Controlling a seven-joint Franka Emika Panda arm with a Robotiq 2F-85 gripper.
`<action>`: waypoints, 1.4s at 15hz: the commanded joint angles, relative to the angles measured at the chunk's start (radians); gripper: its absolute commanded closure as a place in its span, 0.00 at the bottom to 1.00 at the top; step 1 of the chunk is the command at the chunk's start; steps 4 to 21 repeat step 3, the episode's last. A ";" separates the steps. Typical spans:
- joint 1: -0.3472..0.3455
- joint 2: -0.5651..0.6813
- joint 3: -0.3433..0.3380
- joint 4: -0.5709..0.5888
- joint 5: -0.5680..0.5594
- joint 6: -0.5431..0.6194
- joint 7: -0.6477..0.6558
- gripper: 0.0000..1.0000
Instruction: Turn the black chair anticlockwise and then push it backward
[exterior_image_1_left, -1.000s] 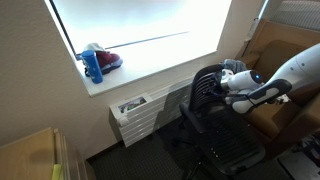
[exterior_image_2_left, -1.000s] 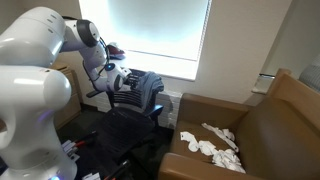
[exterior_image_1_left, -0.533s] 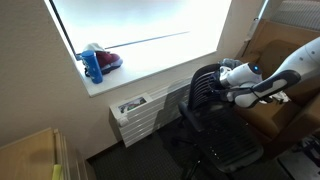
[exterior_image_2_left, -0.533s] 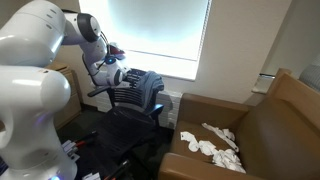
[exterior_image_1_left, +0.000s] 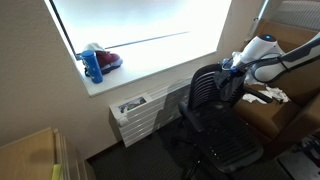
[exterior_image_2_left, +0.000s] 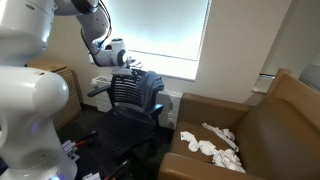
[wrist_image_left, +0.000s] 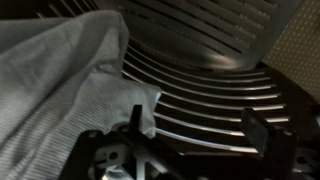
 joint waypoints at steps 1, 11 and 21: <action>-0.078 -0.114 0.025 -0.124 -0.087 -0.095 0.054 0.00; -0.096 -0.064 0.047 -0.061 -0.118 -0.075 0.079 0.00; -0.096 -0.064 0.047 -0.061 -0.118 -0.075 0.079 0.00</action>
